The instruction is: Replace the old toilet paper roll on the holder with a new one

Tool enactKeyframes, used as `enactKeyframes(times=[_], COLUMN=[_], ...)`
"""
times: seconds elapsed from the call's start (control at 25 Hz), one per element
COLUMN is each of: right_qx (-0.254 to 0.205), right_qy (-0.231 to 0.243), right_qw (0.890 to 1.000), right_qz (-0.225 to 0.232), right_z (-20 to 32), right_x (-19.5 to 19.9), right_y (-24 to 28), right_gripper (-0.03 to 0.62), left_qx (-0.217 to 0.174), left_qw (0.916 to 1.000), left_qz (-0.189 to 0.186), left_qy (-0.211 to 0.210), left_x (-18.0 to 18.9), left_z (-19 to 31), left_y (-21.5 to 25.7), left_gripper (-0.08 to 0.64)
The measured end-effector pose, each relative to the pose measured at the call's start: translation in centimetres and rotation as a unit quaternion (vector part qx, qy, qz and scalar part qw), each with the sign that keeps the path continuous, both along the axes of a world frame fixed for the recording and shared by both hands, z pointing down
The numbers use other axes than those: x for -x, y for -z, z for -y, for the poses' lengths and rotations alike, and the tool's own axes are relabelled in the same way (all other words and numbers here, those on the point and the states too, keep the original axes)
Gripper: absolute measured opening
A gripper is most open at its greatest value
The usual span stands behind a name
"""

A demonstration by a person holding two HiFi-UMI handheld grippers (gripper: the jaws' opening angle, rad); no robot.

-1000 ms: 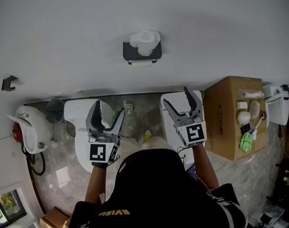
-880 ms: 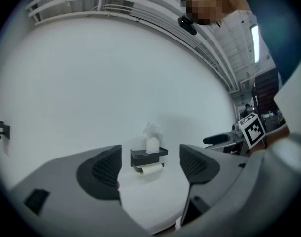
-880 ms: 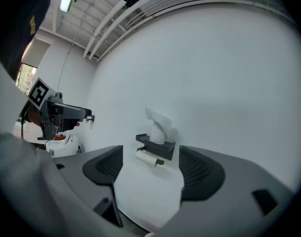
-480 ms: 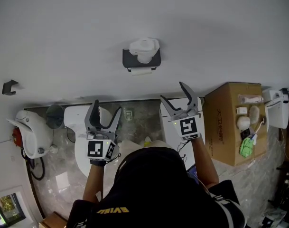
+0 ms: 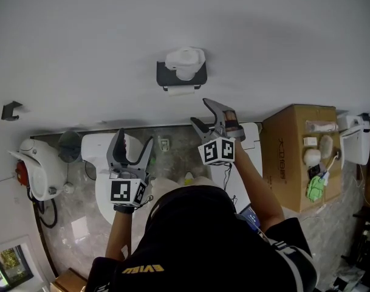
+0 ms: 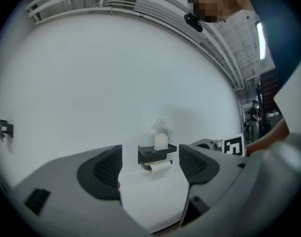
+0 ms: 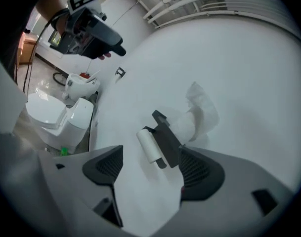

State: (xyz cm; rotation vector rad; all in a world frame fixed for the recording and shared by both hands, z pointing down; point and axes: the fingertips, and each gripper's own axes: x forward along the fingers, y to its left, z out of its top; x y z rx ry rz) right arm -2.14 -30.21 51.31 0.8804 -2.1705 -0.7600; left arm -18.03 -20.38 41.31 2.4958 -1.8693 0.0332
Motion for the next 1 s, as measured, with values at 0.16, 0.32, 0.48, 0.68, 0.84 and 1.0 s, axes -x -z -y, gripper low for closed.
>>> enactKeyframes(times=[0.16,0.32,0.48,0.68,0.84,1.0], right_qx=[-0.012,-0.052,-0.125,-0.124,-0.124,-0.134], right_qy=[0.008,0.017,0.025,0.021,0.022,0.019], right_qw=[0.999,0.993,0.975,0.975,0.972,0.969], right_qz=[-0.05,-0.106,-0.18,-0.185,-0.196,-0.206], right_z=[2.4,4.6,6.6,8.4,8.6,9.0], right_x=[2.3,4.6,6.3,7.8,8.2,8.6], right_y=[-2.7,-4.6,-5.6,-6.6,-6.9,-6.7], right_gripper=[0.353,0.353,0.347,0.33,0.325,0.299], left_qx=[-0.011,-0.011,0.0,0.0,-0.019,-0.016], left_qw=[0.9999,0.9997,0.9998,0.9999,0.9998,0.9998], left_qz=[0.008,0.011,0.016,0.013,0.009,0.016], left_qy=[-0.008,-0.017,-0.014,0.0,0.0,0.001], left_x=[-1.0,-1.4,-1.1,-0.2,0.1,0.2], left_z=[0.5,0.2,-0.2,-0.5,-0.4,-0.3], left_y=[1.4,1.8,1.4,2.3,3.4,3.4], left_gripper=[0.367,0.367,0.367,0.365,0.362,0.362])
